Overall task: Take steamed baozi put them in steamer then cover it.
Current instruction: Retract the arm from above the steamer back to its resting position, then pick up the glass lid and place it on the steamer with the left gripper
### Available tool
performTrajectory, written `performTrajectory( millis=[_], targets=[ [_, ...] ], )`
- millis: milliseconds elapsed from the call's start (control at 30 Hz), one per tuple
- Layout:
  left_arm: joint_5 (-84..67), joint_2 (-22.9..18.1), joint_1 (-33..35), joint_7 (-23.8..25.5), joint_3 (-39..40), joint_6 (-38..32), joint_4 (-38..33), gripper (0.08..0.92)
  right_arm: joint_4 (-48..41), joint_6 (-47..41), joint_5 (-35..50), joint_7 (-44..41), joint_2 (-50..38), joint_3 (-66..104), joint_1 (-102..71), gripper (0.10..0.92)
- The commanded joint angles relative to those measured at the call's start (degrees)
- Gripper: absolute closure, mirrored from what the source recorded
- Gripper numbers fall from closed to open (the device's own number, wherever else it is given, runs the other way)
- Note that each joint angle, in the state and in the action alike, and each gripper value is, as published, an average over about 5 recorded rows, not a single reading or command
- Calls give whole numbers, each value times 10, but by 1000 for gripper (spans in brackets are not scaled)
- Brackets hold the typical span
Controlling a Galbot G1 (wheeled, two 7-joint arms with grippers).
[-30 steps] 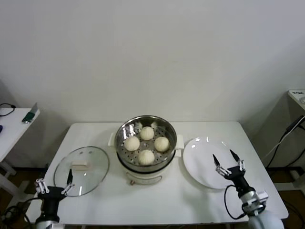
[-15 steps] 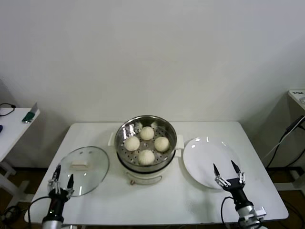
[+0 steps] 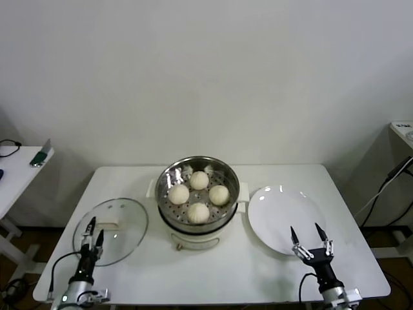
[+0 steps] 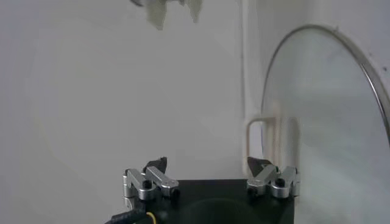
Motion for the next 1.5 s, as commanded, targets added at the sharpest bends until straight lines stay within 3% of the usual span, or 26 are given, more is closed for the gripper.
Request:
performTrajectory(
  millis=[33,367,1067,1267,1500],
  targets=[
    [46,1,-86,-2,9,4,105,177,1,5,-2,0,9,4,-7,203],
    [35,1,-114,6,17,9,115,208,-2,6,-5,0,19,5,-10,203],
    [10,14,-95,19,19,0,100,805,1,1,-13,0,25,3,-5,203],
    [-63,36,-53,59,15,31,-17,863,4,-13,-30,11,27,7,-7,203],
    [-201,94,14,197,-9,169,-234,863,12,-37,-63,40,33,14,-8,203]
  ],
)
